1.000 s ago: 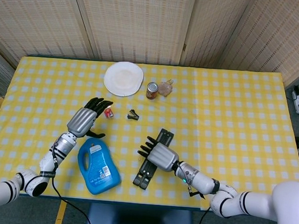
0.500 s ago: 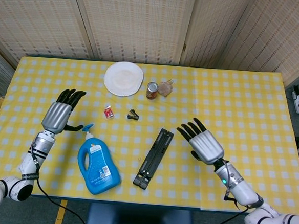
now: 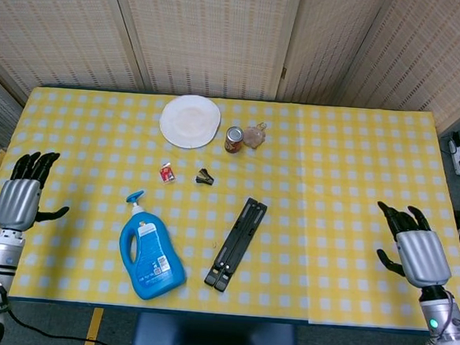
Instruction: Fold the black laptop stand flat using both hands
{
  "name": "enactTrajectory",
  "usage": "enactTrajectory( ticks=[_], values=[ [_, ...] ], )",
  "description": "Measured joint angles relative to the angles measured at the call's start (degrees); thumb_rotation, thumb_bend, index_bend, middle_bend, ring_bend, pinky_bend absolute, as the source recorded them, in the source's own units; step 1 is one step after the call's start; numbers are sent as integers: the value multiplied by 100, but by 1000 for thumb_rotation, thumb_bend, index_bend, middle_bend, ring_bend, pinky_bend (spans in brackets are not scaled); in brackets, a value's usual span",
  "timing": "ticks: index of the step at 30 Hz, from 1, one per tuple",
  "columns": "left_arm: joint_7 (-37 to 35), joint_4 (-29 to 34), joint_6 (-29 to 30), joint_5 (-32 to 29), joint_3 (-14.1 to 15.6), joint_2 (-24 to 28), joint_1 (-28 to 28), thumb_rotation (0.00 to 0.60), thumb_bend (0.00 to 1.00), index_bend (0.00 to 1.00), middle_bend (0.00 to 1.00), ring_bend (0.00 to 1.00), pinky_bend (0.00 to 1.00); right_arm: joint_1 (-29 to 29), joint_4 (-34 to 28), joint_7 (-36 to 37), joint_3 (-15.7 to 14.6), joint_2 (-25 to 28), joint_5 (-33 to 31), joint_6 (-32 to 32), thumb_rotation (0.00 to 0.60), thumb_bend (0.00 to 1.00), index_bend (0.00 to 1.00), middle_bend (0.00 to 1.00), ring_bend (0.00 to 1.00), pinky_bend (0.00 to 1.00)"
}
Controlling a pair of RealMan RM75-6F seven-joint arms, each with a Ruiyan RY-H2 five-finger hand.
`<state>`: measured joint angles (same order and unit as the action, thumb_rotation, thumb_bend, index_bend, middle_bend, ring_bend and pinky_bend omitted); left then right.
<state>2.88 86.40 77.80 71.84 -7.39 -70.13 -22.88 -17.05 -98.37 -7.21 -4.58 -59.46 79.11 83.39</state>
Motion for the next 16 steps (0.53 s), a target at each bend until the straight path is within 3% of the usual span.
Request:
enactTrajectory(
  ticks=[8,16],
  values=[
    [107,347,1000,380,398,119,876,600,131,109,126,42,0,801,362,522,-25,-135,178,753,600,324,56,213,231,126],
    [220,530,1470,768,627,81,1378,600,130,109,126,42,0,958,548,890,-22,-149,618,786,600,324,55,133,138,106]
  ],
)
